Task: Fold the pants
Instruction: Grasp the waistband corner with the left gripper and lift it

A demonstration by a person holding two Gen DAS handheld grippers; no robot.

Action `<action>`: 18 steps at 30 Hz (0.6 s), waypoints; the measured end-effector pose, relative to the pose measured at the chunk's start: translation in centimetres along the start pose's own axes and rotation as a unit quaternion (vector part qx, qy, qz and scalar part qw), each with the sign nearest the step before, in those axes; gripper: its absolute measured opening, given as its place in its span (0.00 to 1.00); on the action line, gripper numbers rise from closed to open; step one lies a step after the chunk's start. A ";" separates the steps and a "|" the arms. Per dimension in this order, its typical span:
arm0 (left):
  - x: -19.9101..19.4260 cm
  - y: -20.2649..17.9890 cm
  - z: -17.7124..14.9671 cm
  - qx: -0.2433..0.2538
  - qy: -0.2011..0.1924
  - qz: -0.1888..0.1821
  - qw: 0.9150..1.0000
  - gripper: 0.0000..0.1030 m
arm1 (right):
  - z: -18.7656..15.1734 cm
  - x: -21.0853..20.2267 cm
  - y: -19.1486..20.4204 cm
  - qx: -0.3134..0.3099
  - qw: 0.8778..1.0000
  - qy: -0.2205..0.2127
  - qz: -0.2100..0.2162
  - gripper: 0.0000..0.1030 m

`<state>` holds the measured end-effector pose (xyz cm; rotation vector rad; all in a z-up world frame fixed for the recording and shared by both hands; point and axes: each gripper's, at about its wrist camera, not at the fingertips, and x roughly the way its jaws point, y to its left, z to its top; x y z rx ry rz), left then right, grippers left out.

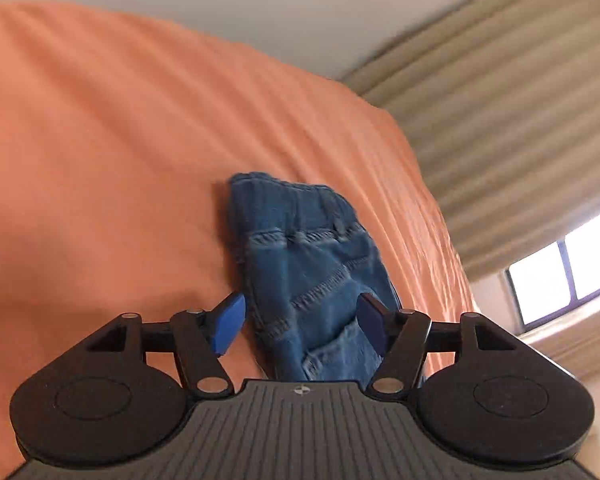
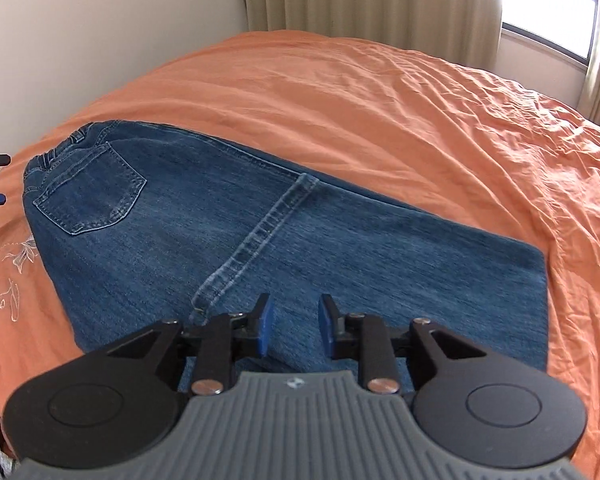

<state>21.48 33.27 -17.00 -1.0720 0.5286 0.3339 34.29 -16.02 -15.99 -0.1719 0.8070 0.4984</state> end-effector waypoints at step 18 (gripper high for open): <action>11.3 1.7 3.4 -0.010 0.010 -0.021 1.000 0.73 | 5.9 12.0 -0.8 -0.013 0.998 0.055 -0.008 0.20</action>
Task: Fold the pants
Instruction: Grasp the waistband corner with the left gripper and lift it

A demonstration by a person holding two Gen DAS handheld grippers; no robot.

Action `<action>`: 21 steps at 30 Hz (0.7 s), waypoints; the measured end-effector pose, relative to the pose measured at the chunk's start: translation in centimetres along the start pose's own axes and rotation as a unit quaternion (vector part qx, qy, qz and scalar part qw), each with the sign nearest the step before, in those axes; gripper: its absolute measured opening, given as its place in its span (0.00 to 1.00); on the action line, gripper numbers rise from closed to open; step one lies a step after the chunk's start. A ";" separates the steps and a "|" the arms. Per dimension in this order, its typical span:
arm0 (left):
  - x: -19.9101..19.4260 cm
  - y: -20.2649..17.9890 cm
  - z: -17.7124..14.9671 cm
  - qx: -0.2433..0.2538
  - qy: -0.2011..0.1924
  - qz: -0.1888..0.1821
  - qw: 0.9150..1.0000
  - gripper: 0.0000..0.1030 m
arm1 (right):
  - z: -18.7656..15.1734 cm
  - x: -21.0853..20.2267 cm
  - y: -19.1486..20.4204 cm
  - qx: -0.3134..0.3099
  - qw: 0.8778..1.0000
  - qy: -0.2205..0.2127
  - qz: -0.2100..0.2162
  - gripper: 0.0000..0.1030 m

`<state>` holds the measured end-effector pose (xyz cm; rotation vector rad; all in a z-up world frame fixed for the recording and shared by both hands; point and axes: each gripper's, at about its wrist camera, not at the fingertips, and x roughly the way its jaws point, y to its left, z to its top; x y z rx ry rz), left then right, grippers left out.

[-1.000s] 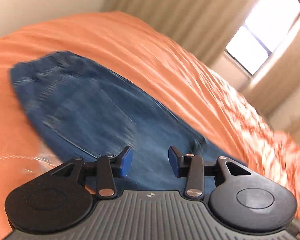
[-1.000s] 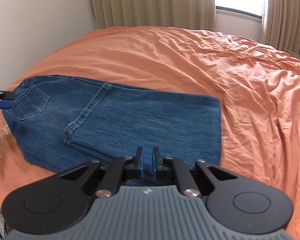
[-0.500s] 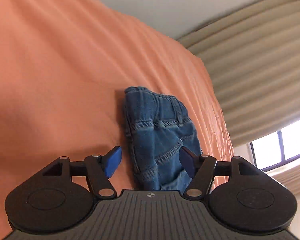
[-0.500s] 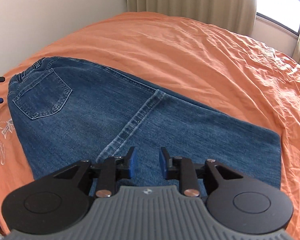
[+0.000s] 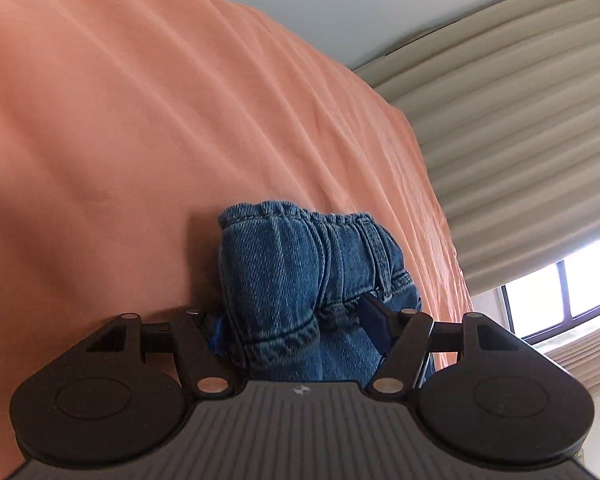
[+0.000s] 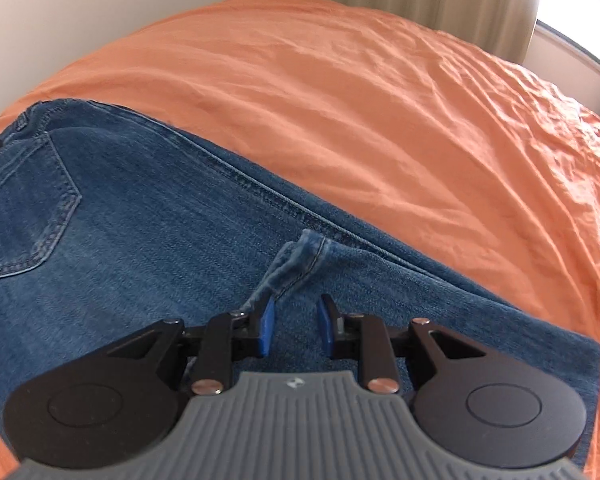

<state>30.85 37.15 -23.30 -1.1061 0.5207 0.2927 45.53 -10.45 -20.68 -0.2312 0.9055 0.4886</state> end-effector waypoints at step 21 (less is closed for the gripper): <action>-9.4 -19.4 -5.7 0.209 -0.053 -0.047 0.975 0.21 | -5.5 -11.7 -4.5 0.097 0.994 -0.057 0.011 0.22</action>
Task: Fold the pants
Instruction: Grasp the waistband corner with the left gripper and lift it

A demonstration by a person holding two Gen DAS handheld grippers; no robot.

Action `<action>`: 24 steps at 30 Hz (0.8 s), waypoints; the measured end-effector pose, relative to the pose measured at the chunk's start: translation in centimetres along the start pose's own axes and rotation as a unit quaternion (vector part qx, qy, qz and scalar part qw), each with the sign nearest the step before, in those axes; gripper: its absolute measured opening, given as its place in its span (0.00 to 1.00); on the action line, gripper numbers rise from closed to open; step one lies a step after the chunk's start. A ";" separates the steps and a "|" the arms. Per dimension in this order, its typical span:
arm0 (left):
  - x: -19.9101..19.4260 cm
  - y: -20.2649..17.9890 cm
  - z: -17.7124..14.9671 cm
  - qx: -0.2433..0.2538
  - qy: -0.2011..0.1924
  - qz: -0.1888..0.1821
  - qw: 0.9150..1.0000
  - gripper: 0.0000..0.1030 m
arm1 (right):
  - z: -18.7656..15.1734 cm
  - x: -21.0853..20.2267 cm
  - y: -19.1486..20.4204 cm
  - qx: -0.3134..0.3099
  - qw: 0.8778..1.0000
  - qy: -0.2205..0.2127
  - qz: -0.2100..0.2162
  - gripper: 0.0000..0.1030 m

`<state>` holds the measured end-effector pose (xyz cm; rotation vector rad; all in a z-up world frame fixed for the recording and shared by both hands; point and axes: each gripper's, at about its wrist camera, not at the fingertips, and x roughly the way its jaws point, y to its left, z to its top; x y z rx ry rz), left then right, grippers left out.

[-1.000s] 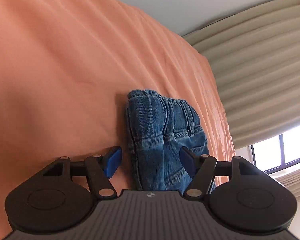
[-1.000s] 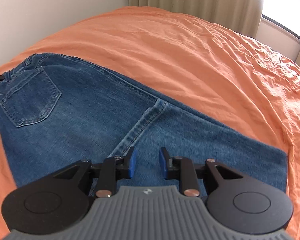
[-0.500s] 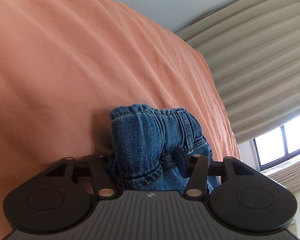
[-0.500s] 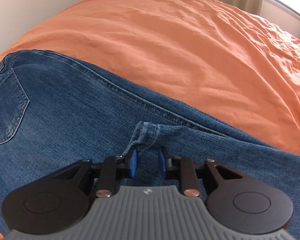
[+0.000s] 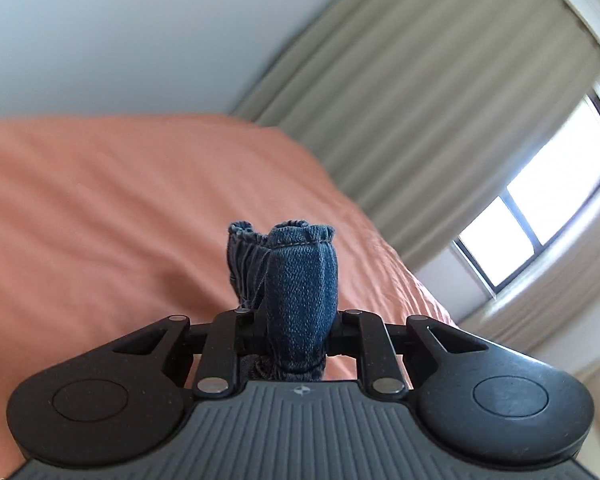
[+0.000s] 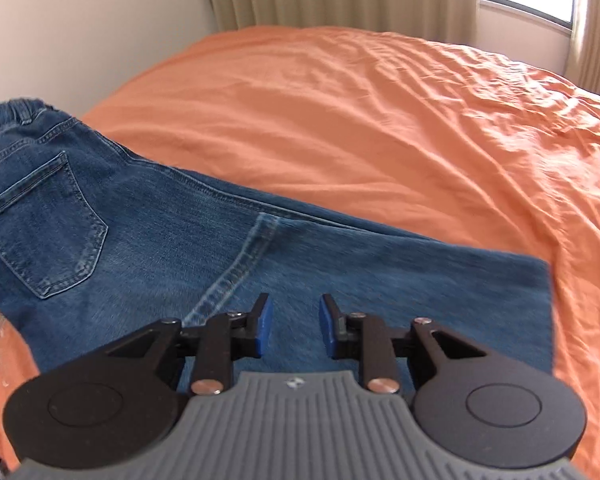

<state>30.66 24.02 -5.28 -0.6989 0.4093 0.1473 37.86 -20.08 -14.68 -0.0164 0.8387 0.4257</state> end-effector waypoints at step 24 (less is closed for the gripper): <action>3.7 -22.3 -30.9 0.403 0.250 -0.021 0.880 0.32 | -12.9 -10.1 -11.2 0.131 0.991 -0.030 -0.003 0.31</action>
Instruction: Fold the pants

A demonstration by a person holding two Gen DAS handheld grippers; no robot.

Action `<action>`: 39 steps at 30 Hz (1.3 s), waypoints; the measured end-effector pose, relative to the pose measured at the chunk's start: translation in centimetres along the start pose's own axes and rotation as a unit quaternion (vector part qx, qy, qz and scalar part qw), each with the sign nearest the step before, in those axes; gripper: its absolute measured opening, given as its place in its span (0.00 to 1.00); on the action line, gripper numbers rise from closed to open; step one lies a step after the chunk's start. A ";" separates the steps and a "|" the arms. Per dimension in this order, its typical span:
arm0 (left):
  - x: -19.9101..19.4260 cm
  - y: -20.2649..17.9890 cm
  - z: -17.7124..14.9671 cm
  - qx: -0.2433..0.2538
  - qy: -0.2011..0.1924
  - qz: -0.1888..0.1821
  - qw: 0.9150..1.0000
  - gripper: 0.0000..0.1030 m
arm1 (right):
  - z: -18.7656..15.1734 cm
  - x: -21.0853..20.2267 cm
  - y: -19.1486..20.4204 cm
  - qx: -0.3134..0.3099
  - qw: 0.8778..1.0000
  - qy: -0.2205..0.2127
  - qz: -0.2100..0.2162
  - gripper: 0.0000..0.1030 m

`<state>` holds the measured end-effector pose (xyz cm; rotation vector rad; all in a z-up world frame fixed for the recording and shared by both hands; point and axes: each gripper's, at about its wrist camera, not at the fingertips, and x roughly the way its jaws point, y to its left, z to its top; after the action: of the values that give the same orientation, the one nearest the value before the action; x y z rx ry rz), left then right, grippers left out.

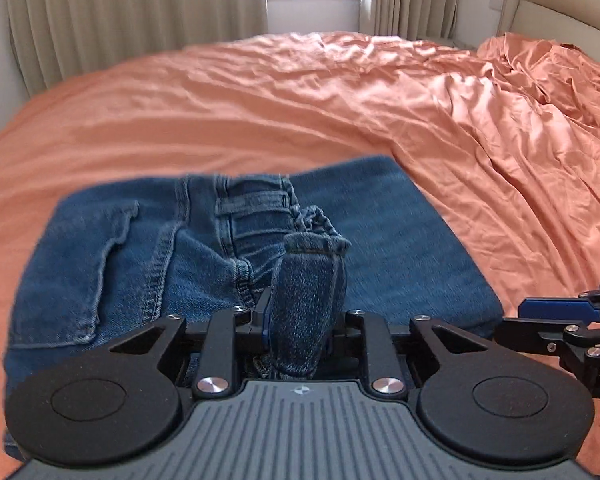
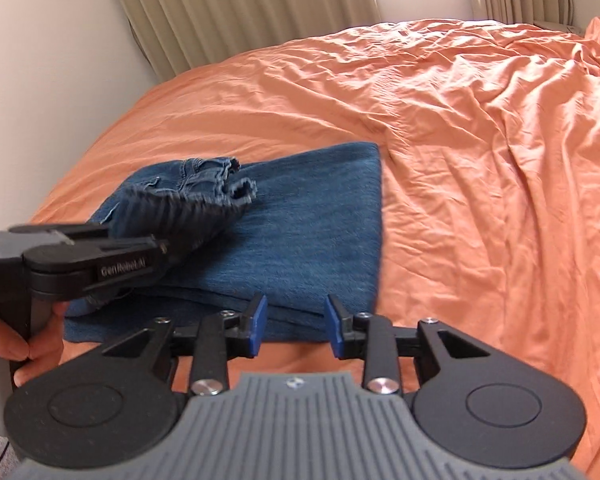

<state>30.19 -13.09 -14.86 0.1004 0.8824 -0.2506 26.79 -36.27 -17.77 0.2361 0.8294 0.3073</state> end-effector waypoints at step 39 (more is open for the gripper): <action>-1.7 25.8 1.6 -0.218 -0.021 -0.006 0.976 0.63 | 10.3 12.0 5.6 0.152 0.980 0.008 0.130 0.09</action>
<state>37.00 11.88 -12.96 -0.3173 0.8791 -0.0665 41.22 -27.61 -17.43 0.6317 0.8600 0.4279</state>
